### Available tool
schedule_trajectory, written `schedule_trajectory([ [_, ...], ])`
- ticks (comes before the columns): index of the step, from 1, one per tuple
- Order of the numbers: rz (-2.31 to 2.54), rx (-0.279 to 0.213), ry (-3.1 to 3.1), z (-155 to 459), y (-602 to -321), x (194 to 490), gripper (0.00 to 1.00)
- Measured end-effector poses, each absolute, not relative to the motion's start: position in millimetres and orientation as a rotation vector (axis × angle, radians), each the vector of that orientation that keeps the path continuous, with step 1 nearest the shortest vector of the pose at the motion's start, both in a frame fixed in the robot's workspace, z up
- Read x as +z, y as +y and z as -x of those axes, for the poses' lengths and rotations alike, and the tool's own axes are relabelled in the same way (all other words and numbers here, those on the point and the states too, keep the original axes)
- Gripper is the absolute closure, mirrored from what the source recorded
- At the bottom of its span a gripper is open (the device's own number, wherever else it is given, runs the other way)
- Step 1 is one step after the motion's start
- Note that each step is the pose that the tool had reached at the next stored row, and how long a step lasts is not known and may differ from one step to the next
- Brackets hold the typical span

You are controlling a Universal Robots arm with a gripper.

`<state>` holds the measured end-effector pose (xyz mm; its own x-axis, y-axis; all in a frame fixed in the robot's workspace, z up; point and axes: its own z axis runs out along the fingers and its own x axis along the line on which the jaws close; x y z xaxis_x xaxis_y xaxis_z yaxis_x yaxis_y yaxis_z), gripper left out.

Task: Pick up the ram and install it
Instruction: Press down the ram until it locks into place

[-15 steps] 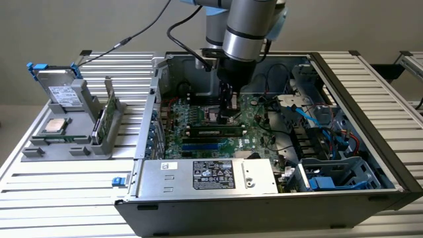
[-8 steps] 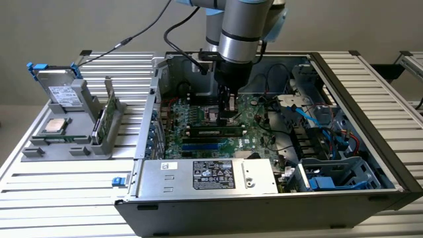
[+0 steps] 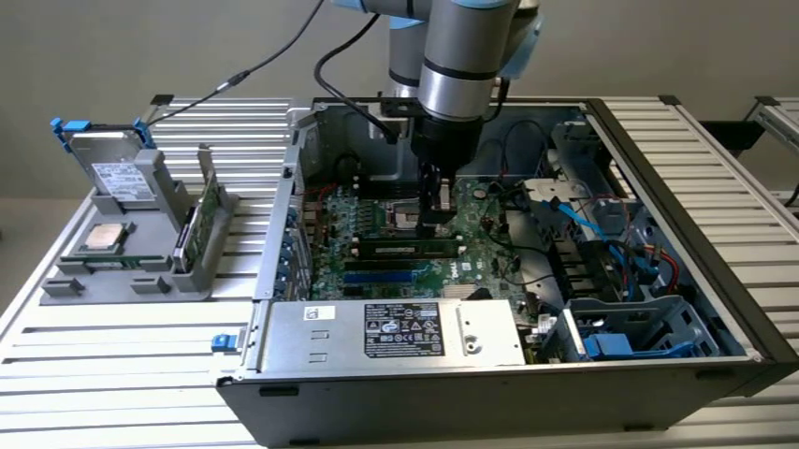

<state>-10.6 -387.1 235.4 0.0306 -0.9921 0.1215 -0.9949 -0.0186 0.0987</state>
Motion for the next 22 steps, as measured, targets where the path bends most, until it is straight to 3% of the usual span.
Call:
schedule_trajectory([
  [22,-2.151,0.062,-2.102,0.4,-387.4,222.8,0.90],
])
